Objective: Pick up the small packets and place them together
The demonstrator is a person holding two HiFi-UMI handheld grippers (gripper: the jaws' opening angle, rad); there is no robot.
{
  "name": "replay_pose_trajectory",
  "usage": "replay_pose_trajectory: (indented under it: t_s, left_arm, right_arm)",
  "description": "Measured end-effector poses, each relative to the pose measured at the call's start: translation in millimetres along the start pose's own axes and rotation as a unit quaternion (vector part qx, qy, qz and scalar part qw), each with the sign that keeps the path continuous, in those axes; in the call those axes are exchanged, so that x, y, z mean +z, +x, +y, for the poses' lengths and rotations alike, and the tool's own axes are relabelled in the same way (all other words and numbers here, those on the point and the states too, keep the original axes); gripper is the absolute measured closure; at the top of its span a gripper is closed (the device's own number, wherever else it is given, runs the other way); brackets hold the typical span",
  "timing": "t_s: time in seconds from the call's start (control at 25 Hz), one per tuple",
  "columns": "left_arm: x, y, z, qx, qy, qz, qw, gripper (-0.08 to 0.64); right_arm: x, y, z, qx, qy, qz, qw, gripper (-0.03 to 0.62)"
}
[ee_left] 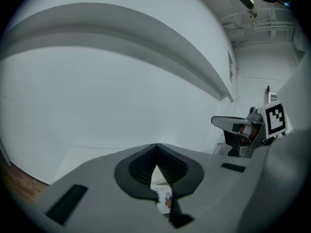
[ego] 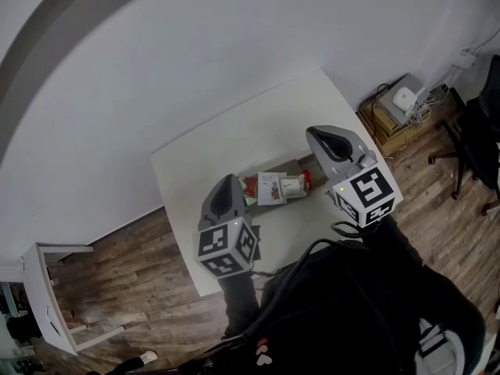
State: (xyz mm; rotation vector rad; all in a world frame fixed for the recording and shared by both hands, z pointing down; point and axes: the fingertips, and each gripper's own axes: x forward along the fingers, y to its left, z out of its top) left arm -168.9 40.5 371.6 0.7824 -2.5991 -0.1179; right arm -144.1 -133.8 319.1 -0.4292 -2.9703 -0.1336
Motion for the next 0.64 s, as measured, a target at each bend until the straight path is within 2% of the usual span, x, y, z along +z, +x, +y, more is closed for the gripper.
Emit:
replay_pose_trajectory:
  t_s: [0.64]
  left_arm:
    - [0.4,-1.9,-3.0,-0.008,-0.003,-0.005,1.0,0.56]
  right_arm:
    - [4.5,-4.1,4.7,0.005,-0.012,-0.005,1.0,0.592]
